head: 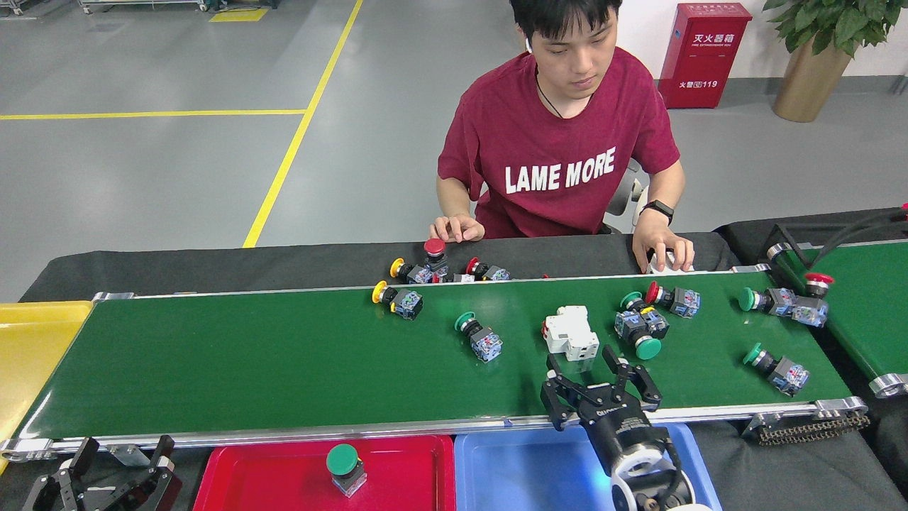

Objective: Pick switch part from conveyor to tray

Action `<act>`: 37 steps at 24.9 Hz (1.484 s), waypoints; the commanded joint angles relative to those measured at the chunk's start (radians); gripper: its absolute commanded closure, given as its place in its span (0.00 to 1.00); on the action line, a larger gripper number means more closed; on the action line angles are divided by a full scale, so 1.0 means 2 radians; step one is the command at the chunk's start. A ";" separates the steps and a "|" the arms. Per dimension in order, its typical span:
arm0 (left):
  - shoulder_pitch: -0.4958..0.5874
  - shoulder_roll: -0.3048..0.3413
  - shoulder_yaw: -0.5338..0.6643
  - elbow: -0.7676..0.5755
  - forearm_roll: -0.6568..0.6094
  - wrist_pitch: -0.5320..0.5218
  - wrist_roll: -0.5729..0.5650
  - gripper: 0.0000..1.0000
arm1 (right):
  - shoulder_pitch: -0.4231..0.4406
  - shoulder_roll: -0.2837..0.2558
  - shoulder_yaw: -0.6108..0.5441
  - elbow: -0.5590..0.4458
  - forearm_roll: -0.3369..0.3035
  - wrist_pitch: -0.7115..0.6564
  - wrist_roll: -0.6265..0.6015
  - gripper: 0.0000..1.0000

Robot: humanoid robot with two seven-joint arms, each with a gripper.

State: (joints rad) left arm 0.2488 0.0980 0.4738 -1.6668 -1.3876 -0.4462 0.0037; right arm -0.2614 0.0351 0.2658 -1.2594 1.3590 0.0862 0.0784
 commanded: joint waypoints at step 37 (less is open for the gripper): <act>-0.055 -0.008 -0.145 -0.034 -0.010 0.051 -0.039 0.00 | 0.269 -0.173 -0.219 -0.181 -0.175 -0.436 0.016 0.70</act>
State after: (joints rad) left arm 0.1548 0.0828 0.2180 -1.7197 -1.4002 -0.3941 -0.0490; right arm 0.2707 -0.3103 -0.1630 -1.6073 1.0025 -0.7698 0.1108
